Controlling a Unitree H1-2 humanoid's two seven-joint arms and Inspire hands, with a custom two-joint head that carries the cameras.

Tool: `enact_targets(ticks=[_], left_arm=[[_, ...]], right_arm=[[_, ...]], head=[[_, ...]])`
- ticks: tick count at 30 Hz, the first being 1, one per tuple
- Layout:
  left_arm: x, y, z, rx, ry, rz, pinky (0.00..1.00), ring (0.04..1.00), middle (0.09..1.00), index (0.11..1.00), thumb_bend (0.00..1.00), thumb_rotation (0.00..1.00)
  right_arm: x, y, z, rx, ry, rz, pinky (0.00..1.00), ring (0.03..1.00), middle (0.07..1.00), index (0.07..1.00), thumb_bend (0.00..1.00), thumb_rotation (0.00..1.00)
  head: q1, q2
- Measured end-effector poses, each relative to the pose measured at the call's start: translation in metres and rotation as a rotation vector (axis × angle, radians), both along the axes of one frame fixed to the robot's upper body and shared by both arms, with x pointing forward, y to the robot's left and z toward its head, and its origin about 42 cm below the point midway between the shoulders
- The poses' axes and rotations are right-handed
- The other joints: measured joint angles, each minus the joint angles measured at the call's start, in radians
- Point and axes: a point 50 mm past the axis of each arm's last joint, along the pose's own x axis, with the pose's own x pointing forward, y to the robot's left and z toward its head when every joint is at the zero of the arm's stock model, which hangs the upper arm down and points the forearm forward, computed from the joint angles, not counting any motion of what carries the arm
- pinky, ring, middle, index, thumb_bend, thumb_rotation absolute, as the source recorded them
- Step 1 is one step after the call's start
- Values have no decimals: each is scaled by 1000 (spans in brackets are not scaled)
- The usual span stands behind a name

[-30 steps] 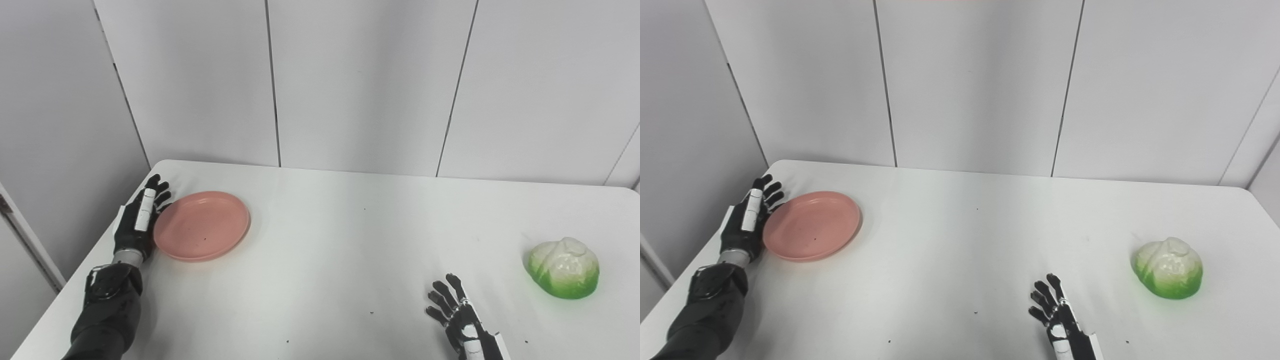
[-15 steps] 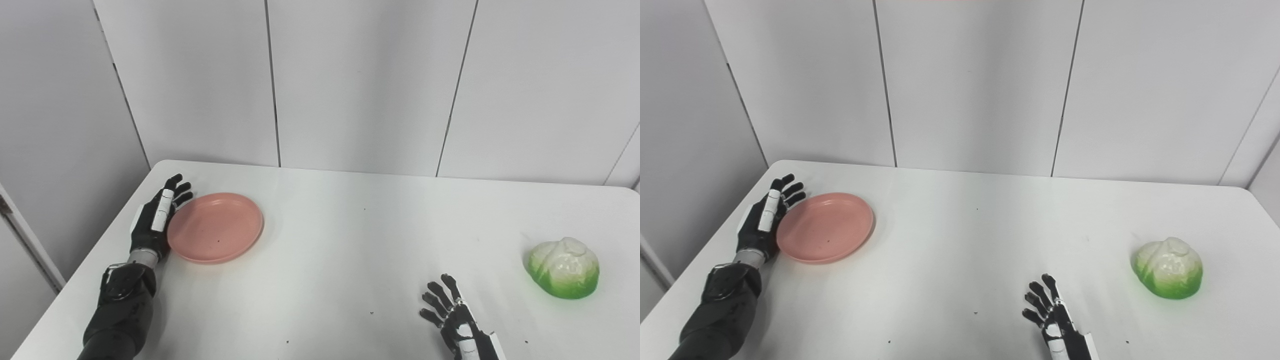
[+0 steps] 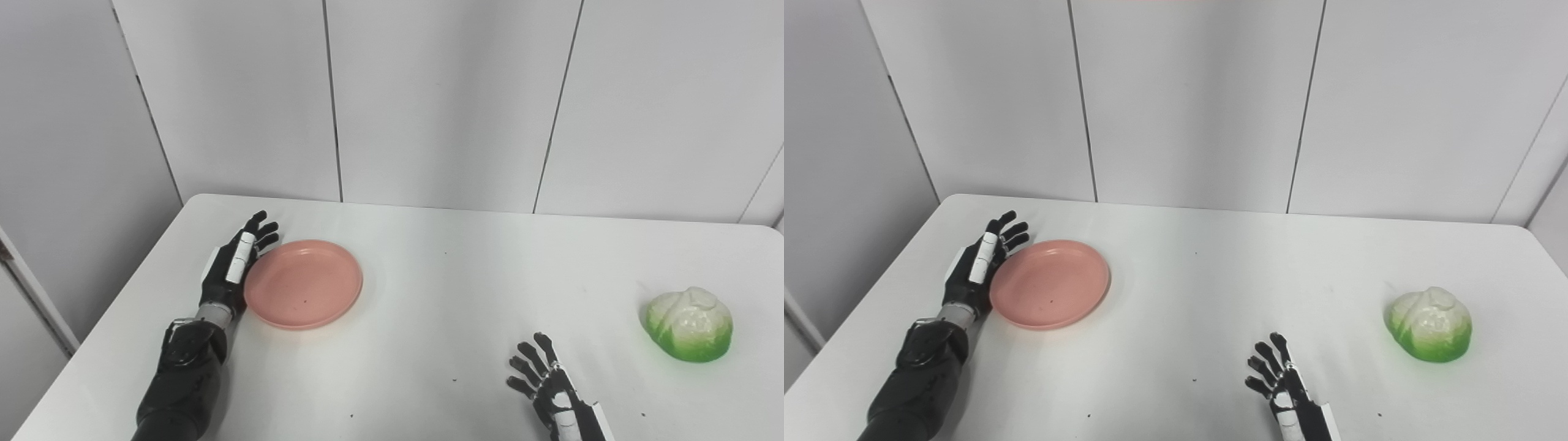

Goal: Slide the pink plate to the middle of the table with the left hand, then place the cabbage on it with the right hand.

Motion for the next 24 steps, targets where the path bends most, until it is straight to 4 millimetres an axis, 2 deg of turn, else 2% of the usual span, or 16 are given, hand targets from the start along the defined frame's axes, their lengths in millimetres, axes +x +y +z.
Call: enact_targets(ticks=[9, 16, 24], left_arm=[[3, -49, -2, -43, 1, -61, 772, 868, 855, 874, 928, 845], [5, -74, -2, -61, 4, -97, 772, 870, 860, 879, 937, 848], [1, -122, -1, -115, 6, -168, 812, 905, 881, 885, 932, 882]], right_arm=[[0, 3, 0, 3, 9, 8, 810, 866, 918, 968, 868, 1000], [0, 8, 1, 2, 18, 14, 797, 852, 909, 962, 877, 1000], [0, 14, 2, -10, 23, 12, 794, 848, 904, 963, 880, 1000]], head=[[-29, 9], [-60, 14], [-118, 15]])
